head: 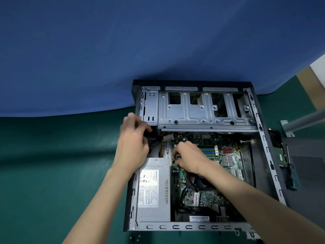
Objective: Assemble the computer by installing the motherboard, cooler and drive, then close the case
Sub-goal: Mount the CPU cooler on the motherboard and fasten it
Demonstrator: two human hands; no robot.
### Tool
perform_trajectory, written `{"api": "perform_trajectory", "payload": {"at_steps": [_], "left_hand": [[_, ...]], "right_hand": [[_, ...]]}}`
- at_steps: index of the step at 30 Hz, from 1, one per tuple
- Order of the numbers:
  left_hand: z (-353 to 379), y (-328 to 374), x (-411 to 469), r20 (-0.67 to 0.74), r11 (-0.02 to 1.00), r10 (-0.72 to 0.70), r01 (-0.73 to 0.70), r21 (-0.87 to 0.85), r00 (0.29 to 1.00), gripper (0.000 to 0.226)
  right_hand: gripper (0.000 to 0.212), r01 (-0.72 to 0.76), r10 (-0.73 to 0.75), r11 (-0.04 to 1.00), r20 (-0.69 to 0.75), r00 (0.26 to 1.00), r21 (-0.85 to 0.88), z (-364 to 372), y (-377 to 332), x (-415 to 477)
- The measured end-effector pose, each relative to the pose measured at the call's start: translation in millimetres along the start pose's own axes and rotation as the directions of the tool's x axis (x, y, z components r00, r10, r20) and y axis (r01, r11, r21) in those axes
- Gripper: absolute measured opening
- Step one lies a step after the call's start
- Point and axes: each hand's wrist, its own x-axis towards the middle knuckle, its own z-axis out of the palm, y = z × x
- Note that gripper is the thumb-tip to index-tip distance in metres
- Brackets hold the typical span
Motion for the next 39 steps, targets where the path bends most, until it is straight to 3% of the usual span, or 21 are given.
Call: {"api": "perform_trajectory", "payload": {"at_steps": [7,11,13,14,15,17,19,21,24,28,34,37,39], "left_hand": [[-5,4,0,-0.005,0.996,0.018,-0.017,0.093,1.0,0.023],[-12,19,-8,-0.008,0.967,0.232,-0.23,0.11,0.973,0.012],[-5,36,-14,0.136,0.968,0.241,-0.247,0.035,0.961,0.017],[1,45,-14,0.269,0.985,0.159,-0.17,0.019,0.95,0.02],[9,53,-12,0.417,0.997,0.032,-0.057,0.048,0.909,0.022],[26,62,0,0.636,0.973,-0.22,0.117,0.199,0.74,0.018],[41,66,15,0.726,0.939,-0.34,0.171,0.298,0.598,0.023],[54,65,28,0.757,0.921,-0.388,0.233,0.311,0.526,0.037],[63,61,38,0.74,0.896,-0.428,0.348,0.275,0.518,0.042],[67,51,37,0.697,0.84,-0.483,0.505,0.199,0.529,0.049],[66,49,34,0.692,0.811,-0.448,0.583,0.049,0.566,0.055],[64,47,33,0.658,0.82,-0.512,0.543,0.182,0.553,0.056],[63,46,32,0.652,0.828,-0.495,0.539,0.154,0.574,0.051]], "right_hand": [[0.033,0.009,0.015,0.99,-0.163,0.987,0.141,-16,9,-20],[0.023,0.04,0.039,0.983,-0.415,0.909,0.181,-24,27,-47],[0.02,0.085,0.023,0.98,-0.53,0.848,0.178,-30,38,-62],[0.019,0.125,-0.011,0.981,-0.605,0.796,0.147,-33,44,-68],[0.017,0.163,-0.056,0.982,-0.684,0.727,0.092,-35,50,-74],[0.013,0.176,-0.127,0.984,-0.807,0.577,-0.029,-40,65,-80],[0.014,0.121,-0.146,0.988,-0.865,0.48,-0.099,-48,82,-82],[0.014,0.065,-0.104,0.994,-0.893,0.438,-0.084,-57,99,-82],[0.009,0.011,-0.025,1.0,-0.907,0.42,-0.023,-64,115,-84],[0.005,0.023,0.044,0.998,-0.892,0.45,0.06,-64,120,-84],[0.006,0.038,0.118,0.987,-0.872,0.475,0.155,-65,119,-82],[0.006,0.037,0.128,0.985,-0.867,0.481,0.166,-64,120,-83],[0.005,0.038,0.126,0.986,-0.877,0.463,0.162,-64,118,-85]]}}
